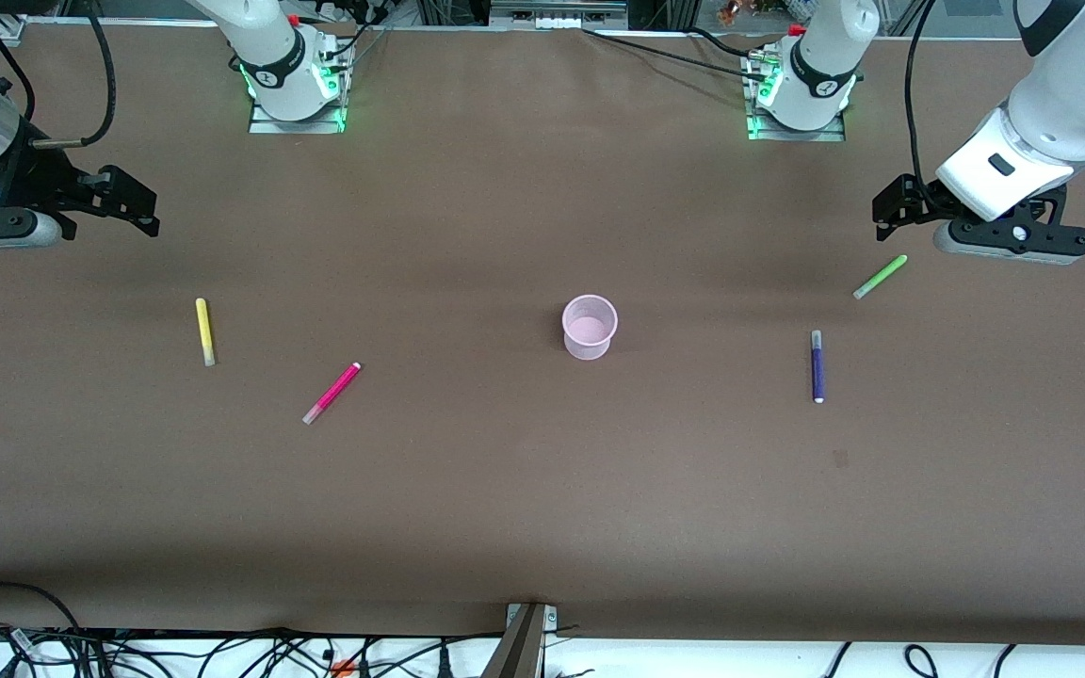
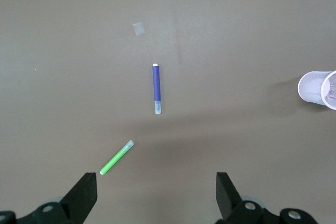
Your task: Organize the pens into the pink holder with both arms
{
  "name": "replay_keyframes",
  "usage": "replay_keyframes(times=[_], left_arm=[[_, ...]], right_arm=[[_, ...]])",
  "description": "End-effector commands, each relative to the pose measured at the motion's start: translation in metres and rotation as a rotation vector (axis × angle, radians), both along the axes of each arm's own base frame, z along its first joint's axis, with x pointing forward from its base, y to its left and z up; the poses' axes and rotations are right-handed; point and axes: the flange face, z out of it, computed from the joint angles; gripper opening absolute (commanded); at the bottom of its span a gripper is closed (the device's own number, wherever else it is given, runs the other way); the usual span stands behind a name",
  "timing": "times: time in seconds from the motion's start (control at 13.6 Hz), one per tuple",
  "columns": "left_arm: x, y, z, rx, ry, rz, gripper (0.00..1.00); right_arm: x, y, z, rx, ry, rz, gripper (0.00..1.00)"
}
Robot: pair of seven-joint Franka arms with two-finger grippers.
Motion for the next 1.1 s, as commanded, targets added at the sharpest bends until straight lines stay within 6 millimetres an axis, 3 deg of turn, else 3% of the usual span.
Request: replay_keyframes(times=[0.0,0.37,0.59,0.73,1.03], left_arm=[[0.002,0.002,0.004,-0.021,0.011,-0.004,1.00],[0.002,0.001,0.002,-0.018,0.021,-0.007,1.00],[0.000,0.002,-0.012,-0.006,0.092,0.006,1.00],[-0.001,-0.008,-0.017,-0.005,0.126,-0.017,1.00],[0.018,-0.010,-0.032,0.015,0.209,-0.035,1.00]], right_arm=[[0.001,-0.003,0.006,0.020,-0.004,0.005,1.00],[0.002,-0.003,0.006,0.020,-0.006,0.005,1.00],[0.003,-0.003,0.005,0.021,-0.010,0.003,1.00],[0.003,-0.002,0.006,0.022,-0.010,0.005,1.00],[0.003,-0.001,0.005,0.023,-0.012,0.006,1.00]])
